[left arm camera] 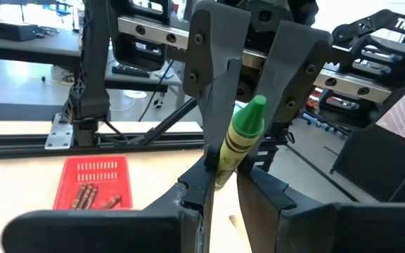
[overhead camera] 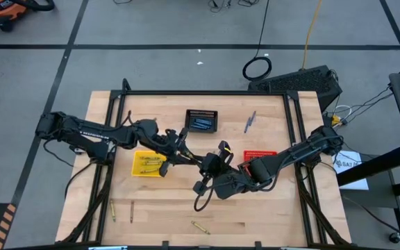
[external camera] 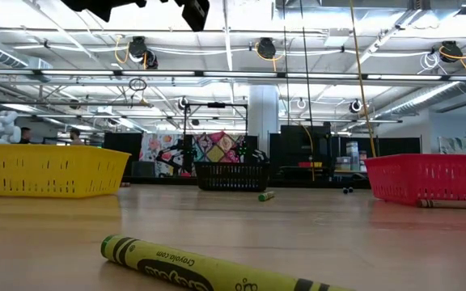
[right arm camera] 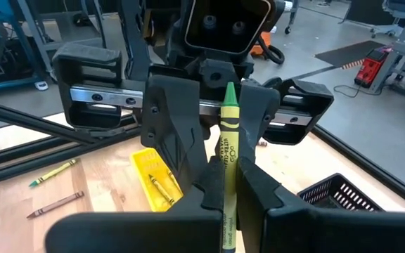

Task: Sort crayons
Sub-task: Put the green crayon into the yellow bin

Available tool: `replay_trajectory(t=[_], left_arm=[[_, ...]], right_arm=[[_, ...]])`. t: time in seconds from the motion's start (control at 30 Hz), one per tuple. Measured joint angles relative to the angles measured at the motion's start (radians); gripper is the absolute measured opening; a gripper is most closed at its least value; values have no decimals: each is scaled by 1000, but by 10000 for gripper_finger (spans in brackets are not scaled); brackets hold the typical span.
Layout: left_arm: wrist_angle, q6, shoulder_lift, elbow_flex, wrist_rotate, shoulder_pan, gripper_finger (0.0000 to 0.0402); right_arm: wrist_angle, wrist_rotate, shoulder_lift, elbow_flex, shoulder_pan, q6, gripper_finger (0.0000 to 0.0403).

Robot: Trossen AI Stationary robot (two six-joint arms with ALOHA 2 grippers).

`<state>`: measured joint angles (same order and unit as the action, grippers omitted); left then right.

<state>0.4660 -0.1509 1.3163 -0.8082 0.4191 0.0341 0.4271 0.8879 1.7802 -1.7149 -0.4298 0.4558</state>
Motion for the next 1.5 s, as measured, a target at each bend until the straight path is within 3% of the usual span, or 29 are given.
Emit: replay_trajectory(t=[0.37,0.63,0.97,1.5], left_arm=[[6,34,0,0,-4,0,65],[22,36,0,0,-5,0,9],[18,54,0,0,-5,0,9],[-45,62,-2,-1,0,-8,9]], right_arm=[[-3,-2,0,0,11,2,0],[-5,-1,-2,0,11,2,0],[-2,-2,-2,0,11,2,3],[3,-1,-5,2,9,31,111]])
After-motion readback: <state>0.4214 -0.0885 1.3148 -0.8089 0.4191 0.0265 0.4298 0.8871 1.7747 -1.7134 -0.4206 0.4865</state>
